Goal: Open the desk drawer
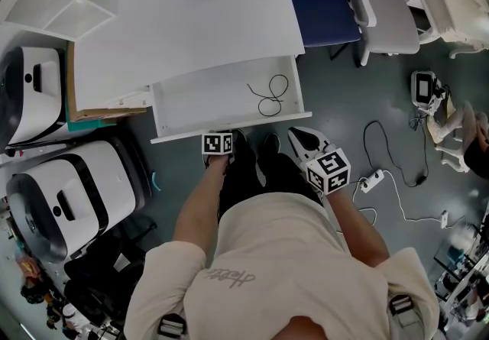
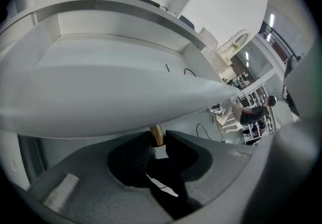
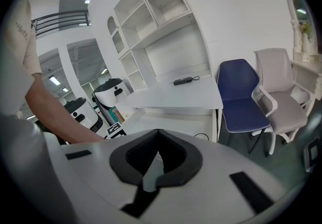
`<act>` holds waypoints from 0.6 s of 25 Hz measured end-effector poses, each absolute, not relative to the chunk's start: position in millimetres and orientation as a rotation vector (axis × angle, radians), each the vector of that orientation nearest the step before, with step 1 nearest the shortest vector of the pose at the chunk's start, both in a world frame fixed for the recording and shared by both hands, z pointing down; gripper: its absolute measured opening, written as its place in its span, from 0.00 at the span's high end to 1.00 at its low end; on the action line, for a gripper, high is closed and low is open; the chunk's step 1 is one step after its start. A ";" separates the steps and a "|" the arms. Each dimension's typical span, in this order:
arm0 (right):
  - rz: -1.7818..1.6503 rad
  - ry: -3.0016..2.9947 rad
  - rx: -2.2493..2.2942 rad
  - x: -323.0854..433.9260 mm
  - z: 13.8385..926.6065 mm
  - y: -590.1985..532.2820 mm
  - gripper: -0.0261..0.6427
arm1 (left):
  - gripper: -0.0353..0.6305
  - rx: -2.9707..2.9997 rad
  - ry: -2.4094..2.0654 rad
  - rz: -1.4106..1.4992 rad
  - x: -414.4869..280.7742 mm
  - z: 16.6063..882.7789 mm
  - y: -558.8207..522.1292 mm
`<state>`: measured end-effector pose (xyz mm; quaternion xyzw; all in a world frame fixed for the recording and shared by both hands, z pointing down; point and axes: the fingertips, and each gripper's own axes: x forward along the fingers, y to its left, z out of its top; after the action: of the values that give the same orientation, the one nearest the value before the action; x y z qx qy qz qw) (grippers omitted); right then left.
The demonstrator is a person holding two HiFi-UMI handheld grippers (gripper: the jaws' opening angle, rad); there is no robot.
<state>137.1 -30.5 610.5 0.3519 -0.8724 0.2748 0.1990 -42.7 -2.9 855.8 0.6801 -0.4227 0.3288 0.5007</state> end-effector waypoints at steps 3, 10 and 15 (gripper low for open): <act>0.771 -2.444 0.972 136.4 612.9 -26.2 0.96 | 0.80 1.643 -1.022 0.796 -41.8 856.7 1.5; 0.761 -2.450 0.947 138.0 616.0 -18.3 0.96 | 0.80 1.640 -1.012 0.824 -40.2 857.1 11.3; 0.763 -2.450 0.961 144.0 617.6 -16.1 0.96 | 0.80 1.635 -1.006 0.830 -38.2 857.9 19.9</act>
<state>144.0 -16.1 617.6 0.3435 -0.8763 0.2727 0.1993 -38.2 19.9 857.9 0.6764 -0.4161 0.3436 0.5013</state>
